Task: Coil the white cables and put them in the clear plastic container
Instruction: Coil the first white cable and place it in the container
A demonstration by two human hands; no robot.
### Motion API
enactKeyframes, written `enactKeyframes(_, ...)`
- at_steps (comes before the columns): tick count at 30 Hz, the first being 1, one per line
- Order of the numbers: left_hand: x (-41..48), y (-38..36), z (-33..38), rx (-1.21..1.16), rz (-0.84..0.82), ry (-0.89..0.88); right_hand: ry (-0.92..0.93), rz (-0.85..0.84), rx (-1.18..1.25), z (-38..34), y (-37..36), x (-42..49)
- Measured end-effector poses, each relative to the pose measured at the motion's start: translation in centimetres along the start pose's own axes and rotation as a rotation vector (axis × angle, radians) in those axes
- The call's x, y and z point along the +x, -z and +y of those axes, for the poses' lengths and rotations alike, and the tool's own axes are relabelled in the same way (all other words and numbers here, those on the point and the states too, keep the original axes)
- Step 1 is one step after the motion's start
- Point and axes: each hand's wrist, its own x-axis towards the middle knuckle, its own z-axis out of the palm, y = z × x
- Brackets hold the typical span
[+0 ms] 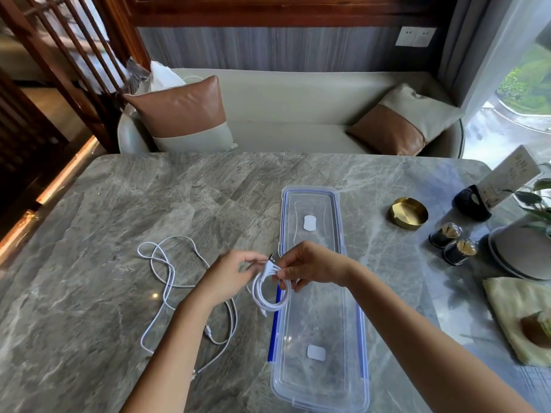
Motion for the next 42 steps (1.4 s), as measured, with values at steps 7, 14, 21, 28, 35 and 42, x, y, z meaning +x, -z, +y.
enactKeyframes(7, -1.0, 0.6, -1.3, -0.059, -0.048, 0.116, -0.025, 0.135, -0.097, 0.8, 0.5, -0.2)
enactKeyframes(14, -2.3, 0.5, -0.5, -0.57, -0.042, 0.288, -0.007, 0.279, -0.026, 1.7, -0.4, 0.3)
enactKeyframes(21, -2.6, -0.6, 0.4, -0.728, 0.005, 0.319, 0.073, 0.397, 0.197, 2.1, -1.8, 0.4)
enactKeyframes(28, -2.8, -1.6, 1.2, -0.836, -0.072, 0.311, 0.068, 0.421, 0.296, 2.4, -2.4, 0.3)
enactKeyframes(35, -2.7, -2.5, 0.6, -1.069, -0.018, 0.328, 0.014, 0.431, 0.458, 2.8, -2.2, 0.2)
enactKeyframes(42, -2.6, -2.6, -0.3, -1.189, 0.087, 0.275, -0.212, 0.178, 0.504, 4.3, -2.4, -0.7)
